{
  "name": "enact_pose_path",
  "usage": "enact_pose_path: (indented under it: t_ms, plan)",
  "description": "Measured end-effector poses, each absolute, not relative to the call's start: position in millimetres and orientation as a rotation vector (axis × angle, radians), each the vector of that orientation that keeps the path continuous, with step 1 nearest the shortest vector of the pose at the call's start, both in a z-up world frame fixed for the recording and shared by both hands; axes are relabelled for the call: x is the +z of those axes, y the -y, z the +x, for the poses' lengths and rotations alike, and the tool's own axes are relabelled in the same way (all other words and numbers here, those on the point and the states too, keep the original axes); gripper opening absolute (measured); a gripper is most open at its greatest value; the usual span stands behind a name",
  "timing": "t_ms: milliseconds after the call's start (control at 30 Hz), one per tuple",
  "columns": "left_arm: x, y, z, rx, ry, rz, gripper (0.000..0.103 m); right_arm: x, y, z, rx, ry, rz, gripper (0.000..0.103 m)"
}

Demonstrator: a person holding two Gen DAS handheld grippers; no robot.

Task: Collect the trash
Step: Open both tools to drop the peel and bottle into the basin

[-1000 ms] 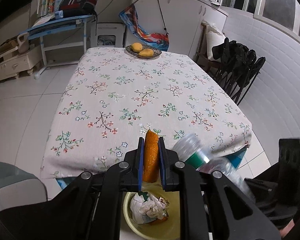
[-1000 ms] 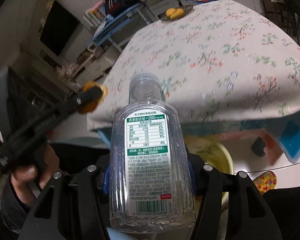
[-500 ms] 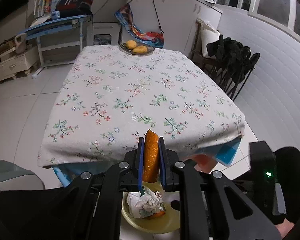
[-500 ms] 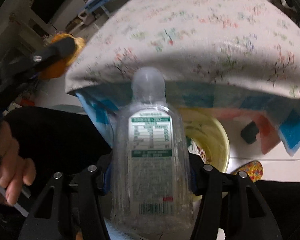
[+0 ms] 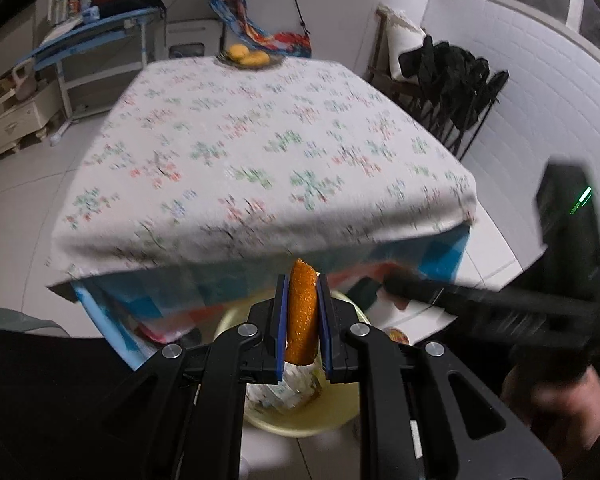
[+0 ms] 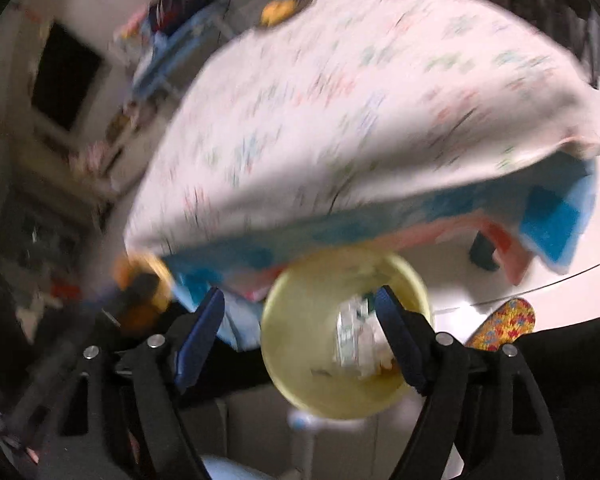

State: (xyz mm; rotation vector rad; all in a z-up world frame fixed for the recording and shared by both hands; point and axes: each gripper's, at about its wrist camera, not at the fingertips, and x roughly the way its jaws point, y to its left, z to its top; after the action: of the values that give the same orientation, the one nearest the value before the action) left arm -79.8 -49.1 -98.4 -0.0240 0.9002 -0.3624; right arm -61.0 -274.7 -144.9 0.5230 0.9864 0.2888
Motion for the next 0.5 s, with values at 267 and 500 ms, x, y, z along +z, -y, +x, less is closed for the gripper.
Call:
enact_pose_path:
  t_ms: [267, 500]
  plan:
    - [-116, 81, -82, -0.378, -0.968, 0.071, 0.028, -98, 282, -79, 0.220, -0.729, 0.458, 0.080]
    - [-97, 79, -76, -0.219, -0.845, 0.094, 0.079, -82, 276, -84, 0.146, -0.587, 0.310, 0.086]
